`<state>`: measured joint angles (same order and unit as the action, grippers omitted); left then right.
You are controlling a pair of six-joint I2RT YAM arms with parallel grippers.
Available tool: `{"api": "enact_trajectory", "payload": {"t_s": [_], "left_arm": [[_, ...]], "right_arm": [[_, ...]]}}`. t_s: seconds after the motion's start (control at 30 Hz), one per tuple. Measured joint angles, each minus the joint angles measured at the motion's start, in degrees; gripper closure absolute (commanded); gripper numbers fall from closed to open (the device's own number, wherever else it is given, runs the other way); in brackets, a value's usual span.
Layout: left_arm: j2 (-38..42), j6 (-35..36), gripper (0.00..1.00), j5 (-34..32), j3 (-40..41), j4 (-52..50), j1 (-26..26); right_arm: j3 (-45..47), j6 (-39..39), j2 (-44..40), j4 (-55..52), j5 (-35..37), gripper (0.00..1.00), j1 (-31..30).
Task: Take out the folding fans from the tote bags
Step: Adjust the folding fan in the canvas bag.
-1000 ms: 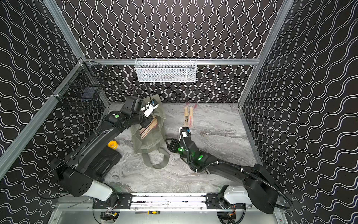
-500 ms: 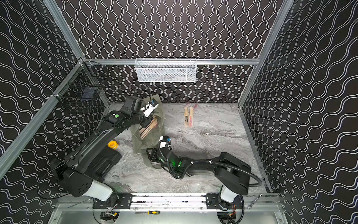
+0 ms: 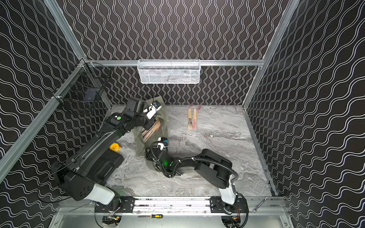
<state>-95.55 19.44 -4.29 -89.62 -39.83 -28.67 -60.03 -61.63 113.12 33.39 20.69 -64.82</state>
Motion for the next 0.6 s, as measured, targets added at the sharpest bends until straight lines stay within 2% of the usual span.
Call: {"api": "enact_trajectory", "payload": {"t_s": [0.13, 0.37, 0.6], "left_arm": [[0.0, 0.0, 1.0, 0.02, -0.04, -0.13, 0.0], [0.15, 0.0, 1.0, 0.02, -0.26, -0.35, 0.0], [0.35, 0.0, 1.0, 0.02, -0.26, -0.31, 0.0]], "right_arm": [[-0.66, 2.71, 2.4, 0.87, 0.02, 0.56, 1.68], [-4.61, 2.67, 6.05, 1.03, -3.15, 0.55, 5.03], [-13.42, 2.23, 9.73, -3.19, -4.9, 0.5, 7.17]]}}
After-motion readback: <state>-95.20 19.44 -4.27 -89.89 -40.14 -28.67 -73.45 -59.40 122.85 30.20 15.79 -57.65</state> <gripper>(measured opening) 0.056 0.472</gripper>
